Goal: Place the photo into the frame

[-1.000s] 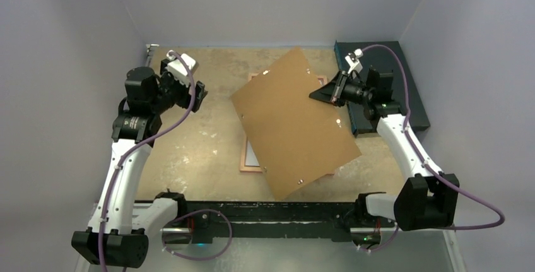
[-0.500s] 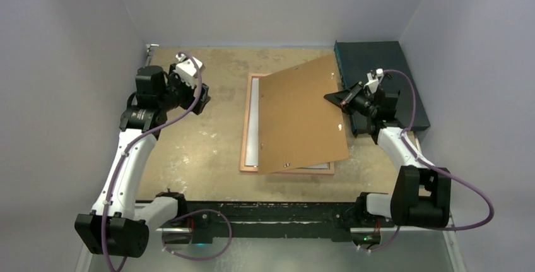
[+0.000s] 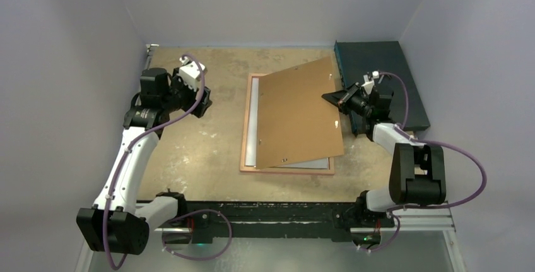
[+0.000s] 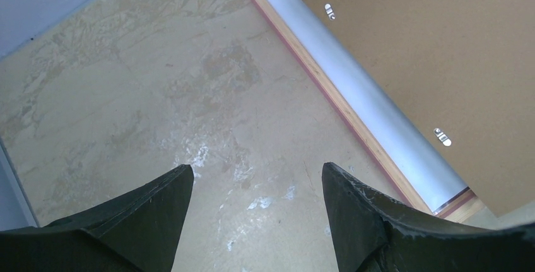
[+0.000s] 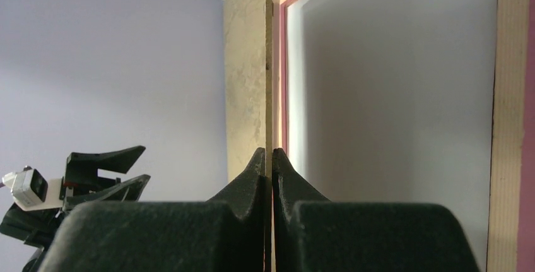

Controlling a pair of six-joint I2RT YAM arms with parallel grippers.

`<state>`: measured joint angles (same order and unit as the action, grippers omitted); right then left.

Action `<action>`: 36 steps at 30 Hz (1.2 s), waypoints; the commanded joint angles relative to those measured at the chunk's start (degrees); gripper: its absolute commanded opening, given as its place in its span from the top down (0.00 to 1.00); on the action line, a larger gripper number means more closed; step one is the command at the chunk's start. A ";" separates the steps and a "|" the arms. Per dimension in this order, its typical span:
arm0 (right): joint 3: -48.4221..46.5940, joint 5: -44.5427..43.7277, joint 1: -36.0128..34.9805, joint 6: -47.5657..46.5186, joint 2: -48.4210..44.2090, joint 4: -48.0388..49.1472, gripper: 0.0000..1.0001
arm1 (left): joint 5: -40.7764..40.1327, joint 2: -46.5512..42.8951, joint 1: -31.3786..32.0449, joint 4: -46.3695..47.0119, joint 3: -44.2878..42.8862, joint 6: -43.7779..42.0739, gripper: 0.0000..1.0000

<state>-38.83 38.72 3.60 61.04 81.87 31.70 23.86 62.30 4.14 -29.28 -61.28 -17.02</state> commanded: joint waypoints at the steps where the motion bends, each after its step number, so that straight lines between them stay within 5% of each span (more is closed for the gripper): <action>1: -0.28 1.76 0.21 3.09 0.80 9.85 1.00 | 1.47 0.40 -0.16 1.50 0.65 -0.34 0.27; 36: 4.24 -0.53 -2.10 7.73 8.63 22.73 1.00 | 0.99 1.58 -0.15 1.36 2.78 -1.69 0.27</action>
<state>-35.22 38.30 1.76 64.36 90.80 46.00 23.88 64.45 4.14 -29.15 -59.20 -17.78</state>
